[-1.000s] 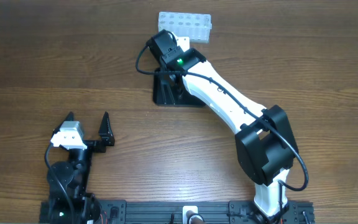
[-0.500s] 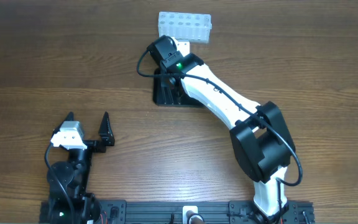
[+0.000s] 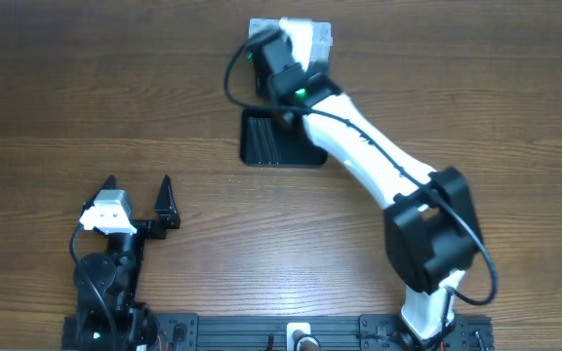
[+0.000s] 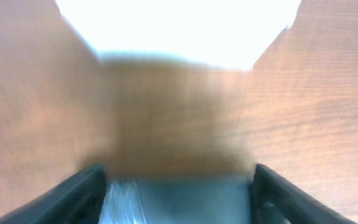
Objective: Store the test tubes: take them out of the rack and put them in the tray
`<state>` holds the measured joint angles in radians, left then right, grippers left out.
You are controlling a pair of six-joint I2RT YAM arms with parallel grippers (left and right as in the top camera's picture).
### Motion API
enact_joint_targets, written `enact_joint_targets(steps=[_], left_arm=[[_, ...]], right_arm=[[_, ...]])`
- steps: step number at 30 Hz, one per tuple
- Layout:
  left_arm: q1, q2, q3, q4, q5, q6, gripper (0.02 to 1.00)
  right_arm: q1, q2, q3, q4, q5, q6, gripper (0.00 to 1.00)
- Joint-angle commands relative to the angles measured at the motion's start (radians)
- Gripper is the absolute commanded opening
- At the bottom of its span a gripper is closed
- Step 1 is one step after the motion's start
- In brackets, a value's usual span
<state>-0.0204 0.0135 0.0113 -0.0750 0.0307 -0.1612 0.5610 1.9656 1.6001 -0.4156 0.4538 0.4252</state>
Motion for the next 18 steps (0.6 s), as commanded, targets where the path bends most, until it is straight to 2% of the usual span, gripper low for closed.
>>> enact_joint_targets(steps=[1, 6, 14, 18], left_arm=[[-0.003, -0.007, -0.005, -0.001, 0.013, -0.007, 1.0], [-0.004, -0.007, -0.005, -0.001, 0.013, -0.007, 1.0], [-0.003, -0.007, -0.005, -0.001, 0.013, -0.007, 1.0], [-0.003, -0.007, -0.005, -0.001, 0.013, -0.007, 1.0]], right_arm=[[-0.058, -0.008, 0.009, 0.154, 0.079, -0.241, 0.991], [-0.121, 0.072, 0.009, 0.259, 0.072, -0.266, 0.993], [-0.188, 0.164, 0.009, 0.367, -0.024, -0.293, 0.991], [-0.192, 0.182, 0.009, 0.385, -0.027, -0.292, 0.917]])
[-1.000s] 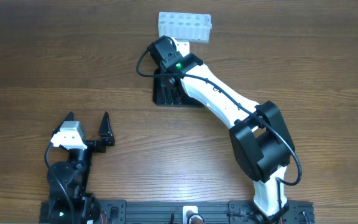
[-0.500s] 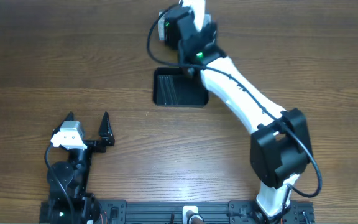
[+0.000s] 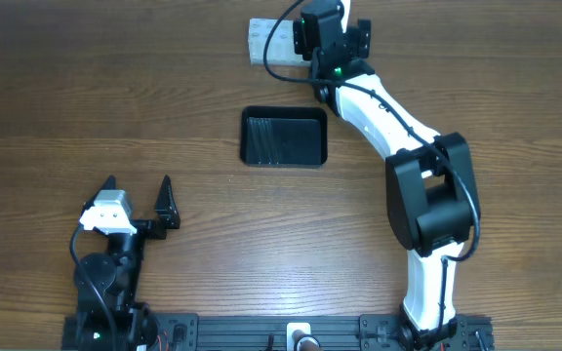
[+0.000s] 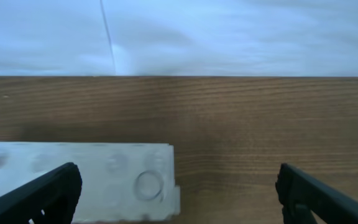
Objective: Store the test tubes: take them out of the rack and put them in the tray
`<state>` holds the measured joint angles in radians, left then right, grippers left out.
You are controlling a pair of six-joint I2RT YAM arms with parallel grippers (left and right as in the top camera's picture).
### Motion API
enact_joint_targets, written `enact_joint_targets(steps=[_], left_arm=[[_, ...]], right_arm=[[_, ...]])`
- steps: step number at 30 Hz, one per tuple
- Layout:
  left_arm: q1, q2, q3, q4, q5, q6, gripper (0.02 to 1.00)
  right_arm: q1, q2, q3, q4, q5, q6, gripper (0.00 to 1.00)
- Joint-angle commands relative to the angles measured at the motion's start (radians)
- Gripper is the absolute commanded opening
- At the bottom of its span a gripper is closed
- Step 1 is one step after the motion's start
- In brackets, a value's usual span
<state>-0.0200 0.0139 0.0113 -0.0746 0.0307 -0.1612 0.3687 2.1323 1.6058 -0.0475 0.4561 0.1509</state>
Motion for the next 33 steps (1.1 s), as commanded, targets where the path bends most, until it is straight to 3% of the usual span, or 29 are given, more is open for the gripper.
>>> enact_joint_targets(steps=[1, 9, 18, 33], left_arm=[[-0.004, -0.007, -0.005, -0.001, 0.013, -0.007, 0.998], [-0.004, -0.007, -0.005, -0.001, 0.013, -0.007, 1.0], [-0.004, -0.007, -0.005, -0.002, 0.013, -0.007, 1.0], [-0.004, -0.007, -0.005, -0.001, 0.013, -0.007, 1.0]], right_arm=[[0.001, 0.019, 0.003, 0.017, -0.029, -0.018, 0.895], [-0.002, 0.056, 0.003, 0.041, -0.029, -0.018, 0.798], [-0.007, 0.069, 0.003, 0.06, -0.059, -0.018, 0.568], [-0.015, 0.08, 0.003, 0.079, -0.074, -0.009, 0.351]])
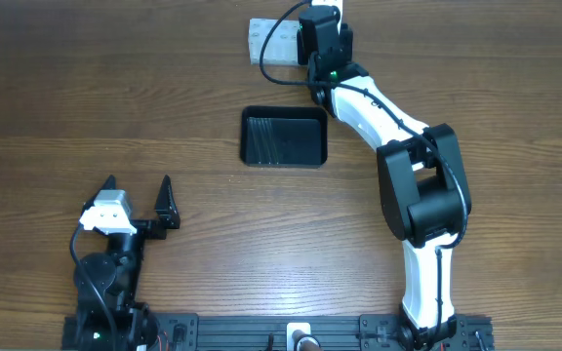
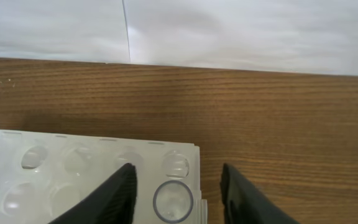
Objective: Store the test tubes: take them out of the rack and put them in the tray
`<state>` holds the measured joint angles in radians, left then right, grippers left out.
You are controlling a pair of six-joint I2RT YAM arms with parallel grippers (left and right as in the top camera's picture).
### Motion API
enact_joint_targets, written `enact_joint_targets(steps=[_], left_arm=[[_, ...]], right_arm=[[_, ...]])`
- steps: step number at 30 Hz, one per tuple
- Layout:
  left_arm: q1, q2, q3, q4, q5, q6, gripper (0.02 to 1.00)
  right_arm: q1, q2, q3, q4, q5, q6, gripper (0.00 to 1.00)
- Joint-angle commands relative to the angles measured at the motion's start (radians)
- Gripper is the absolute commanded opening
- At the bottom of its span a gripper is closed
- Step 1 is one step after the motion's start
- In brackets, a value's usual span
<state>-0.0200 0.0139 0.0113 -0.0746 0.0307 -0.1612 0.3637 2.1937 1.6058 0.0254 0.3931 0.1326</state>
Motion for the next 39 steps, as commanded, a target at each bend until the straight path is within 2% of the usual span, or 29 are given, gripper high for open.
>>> enact_joint_targets(steps=[1, 5, 12, 28, 39], left_arm=[[-0.004, -0.007, -0.005, -0.001, 0.013, -0.007, 1.0], [-0.004, -0.007, -0.005, -0.001, 0.013, -0.007, 1.0], [-0.004, -0.007, -0.005, -0.002, 0.013, -0.007, 1.0], [-0.004, -0.007, -0.005, -0.002, 0.013, -0.007, 1.0], [-0.004, -0.007, -0.005, -0.001, 0.013, -0.007, 1.0]], right_arm=[[-0.01, 0.018, 0.003, 0.006, -0.011, 0.009, 0.347], [-0.01, 0.019, 0.003, 0.005, -0.011, 0.009, 0.308], [-0.009, 0.019, 0.003, 0.005, -0.011, 0.01, 0.163], [-0.006, 0.008, 0.006, 0.017, -0.011, 0.02, 0.139], [0.039, -0.263, 0.008, 0.007, 0.012, 0.004, 0.132]])
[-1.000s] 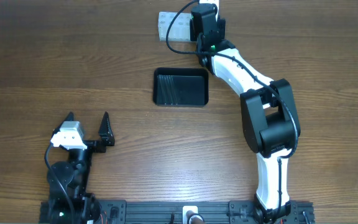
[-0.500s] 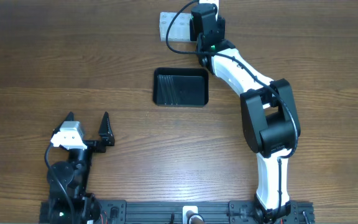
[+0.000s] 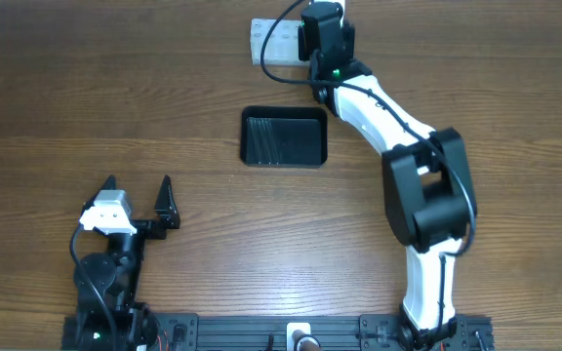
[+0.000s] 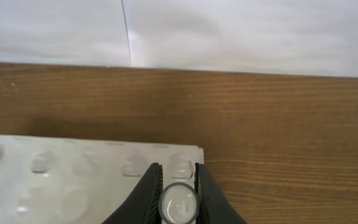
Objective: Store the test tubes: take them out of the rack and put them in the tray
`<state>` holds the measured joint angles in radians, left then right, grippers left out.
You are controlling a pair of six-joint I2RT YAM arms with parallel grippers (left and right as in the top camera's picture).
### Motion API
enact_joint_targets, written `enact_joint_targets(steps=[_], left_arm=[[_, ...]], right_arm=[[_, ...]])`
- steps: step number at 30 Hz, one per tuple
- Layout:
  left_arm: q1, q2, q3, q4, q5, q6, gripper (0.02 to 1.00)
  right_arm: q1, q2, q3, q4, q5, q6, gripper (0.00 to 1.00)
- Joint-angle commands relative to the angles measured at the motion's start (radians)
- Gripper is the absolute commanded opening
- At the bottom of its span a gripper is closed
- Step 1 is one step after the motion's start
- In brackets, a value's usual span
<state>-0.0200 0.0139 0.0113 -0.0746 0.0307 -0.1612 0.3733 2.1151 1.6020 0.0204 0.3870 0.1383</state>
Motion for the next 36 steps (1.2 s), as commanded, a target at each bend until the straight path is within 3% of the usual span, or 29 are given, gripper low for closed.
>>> enact_joint_targets(steps=[1, 7, 14, 19, 22, 36], left_arm=[[-0.004, -0.007, -0.005, -0.001, 0.013, -0.007, 1.0], [-0.004, -0.007, -0.005, -0.001, 0.013, -0.007, 1.0], [-0.004, -0.007, -0.005, -0.002, 0.013, -0.007, 1.0], [-0.004, -0.007, -0.005, -0.001, 0.013, -0.007, 1.0], [-0.004, -0.007, -0.005, -0.001, 0.013, -0.007, 1.0], [-0.004, -0.007, -0.005, -0.002, 0.013, -0.007, 1.0]], right_arm=[[0.036, -0.212, 0.012, 0.012, 0.024, -0.008, 0.134], [0.091, -0.389, 0.012, -0.077, 0.058, 0.008, 0.143], [0.186, -0.474, 0.012, -0.471, 0.057, 0.142, 0.13], [0.22, -0.437, -0.006, -0.723, -0.024, 0.263, 0.121], [0.225, -0.398, -0.048, -0.74, -0.083, 0.29, 0.11], [0.222, -0.187, -0.117, -0.645, -0.134, 0.381, 0.15]])
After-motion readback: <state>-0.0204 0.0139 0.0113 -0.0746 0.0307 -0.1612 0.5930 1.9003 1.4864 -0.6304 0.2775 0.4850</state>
